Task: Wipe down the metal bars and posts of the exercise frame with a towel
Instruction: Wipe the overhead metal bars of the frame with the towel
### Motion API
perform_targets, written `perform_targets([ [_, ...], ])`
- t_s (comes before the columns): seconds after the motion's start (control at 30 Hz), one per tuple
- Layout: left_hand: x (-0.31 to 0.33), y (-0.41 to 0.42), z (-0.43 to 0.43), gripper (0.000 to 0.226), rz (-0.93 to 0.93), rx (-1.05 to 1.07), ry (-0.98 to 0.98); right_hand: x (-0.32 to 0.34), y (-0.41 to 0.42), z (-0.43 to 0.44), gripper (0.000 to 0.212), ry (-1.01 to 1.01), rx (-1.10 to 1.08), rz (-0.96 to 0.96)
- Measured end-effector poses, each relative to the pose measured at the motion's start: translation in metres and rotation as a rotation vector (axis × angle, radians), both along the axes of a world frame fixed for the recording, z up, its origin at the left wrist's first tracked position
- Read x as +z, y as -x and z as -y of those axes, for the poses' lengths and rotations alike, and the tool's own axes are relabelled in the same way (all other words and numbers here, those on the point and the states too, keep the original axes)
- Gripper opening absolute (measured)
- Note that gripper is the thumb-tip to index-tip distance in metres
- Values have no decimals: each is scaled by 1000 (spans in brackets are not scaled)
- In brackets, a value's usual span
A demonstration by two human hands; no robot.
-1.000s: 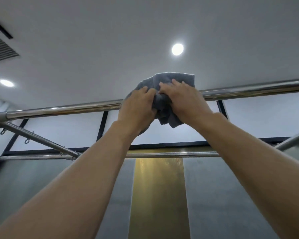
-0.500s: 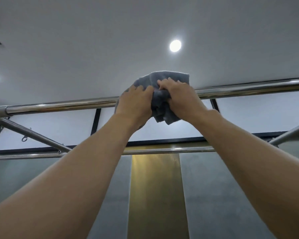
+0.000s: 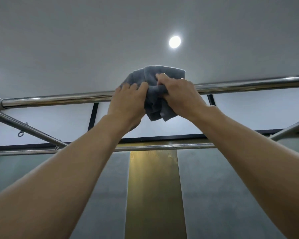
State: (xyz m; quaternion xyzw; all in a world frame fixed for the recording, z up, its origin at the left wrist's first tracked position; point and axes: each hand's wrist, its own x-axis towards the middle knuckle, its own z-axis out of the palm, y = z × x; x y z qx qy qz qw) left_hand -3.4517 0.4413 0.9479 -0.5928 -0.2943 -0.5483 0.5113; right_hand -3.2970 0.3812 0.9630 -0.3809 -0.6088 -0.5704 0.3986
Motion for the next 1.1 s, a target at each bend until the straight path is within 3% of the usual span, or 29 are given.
perform_targets([
  [0.13, 4, -15, 11, 51, -25, 45, 5, 8, -22, 4, 20, -126, 54, 27],
  [0.23, 25, -22, 12, 74, -32, 69, 81, 30, -21, -2, 65, -41, -52, 94],
  [0.3, 29, -22, 6, 71, -19, 88, 87, 37, -17, -11, 85, 22, -163, 114],
  [0.4, 24, -15, -6, 63, -10, 51, 27, 37, -13, -21, 69, -39, -232, 93],
  [0.53, 14, -3, -9, 51, -113, -160, 2, 23, -16, -20, 46, -97, -203, 174],
  [0.7, 13, -2, -6, 46, -178, -157, 21, 19, -30, -18, 53, -72, -63, 212],
  [0.8, 19, 7, -6, 36, -112, -205, 22, 33, -5, -28, 57, -64, -126, 127],
  [0.9, 8, 22, -18, 29, -70, -274, -25, 27, 19, -35, 51, -56, -133, 158],
  [1.1, 3, 21, -25, 24, -113, -204, -63, 8, -1, -26, 45, -17, 9, 184],
])
